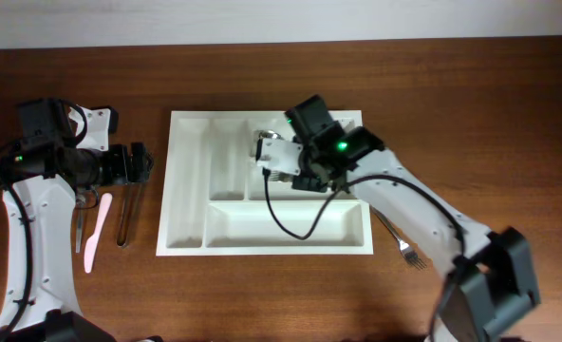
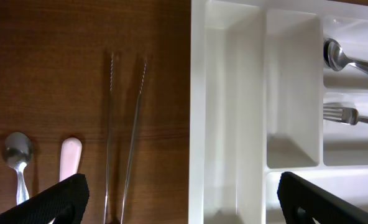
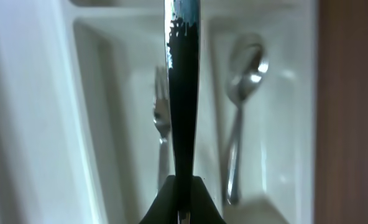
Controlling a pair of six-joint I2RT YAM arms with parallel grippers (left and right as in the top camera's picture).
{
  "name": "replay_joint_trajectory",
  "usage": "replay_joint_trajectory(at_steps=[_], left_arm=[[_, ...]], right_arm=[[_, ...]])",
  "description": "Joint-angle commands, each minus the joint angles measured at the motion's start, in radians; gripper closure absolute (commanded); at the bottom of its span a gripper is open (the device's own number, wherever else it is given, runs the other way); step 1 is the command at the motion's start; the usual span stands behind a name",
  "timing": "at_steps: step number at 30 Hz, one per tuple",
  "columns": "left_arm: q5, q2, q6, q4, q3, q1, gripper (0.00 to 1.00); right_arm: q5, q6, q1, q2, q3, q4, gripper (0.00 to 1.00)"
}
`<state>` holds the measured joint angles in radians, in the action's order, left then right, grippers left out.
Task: Pack container
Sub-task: 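Lay the knife in the middle-right compartment and withdraw the right gripper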
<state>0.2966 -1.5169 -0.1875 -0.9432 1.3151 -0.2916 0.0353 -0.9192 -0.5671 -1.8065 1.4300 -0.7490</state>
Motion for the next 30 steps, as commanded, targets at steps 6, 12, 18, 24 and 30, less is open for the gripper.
replay_joint_trajectory(at_steps=[6,12,18,24,30], left_arm=[[0.014,0.002,-0.016,-0.001,0.018,-0.005,0.01],[0.014,0.002,-0.016,-0.001,0.018,-0.005,0.01],[0.014,0.002,-0.016,-0.001,0.018,-0.005,0.01],[0.014,0.002,-0.016,-0.001,0.018,-0.005,0.01],[0.014,0.002,-0.016,-0.001,0.018,-0.005,0.01]], right_arm=[[-0.015,-0.037,0.003,-0.115,0.010,0.029,0.96],[-0.206,0.160,0.000,-0.088,0.046,0.022,0.36],[-0.274,0.203,0.000,0.006,0.186,-0.155,0.30],[-0.556,0.202,0.003,0.160,0.326,-0.274,0.23],[-0.543,0.287,0.076,0.394,0.330,-0.406,0.09]])
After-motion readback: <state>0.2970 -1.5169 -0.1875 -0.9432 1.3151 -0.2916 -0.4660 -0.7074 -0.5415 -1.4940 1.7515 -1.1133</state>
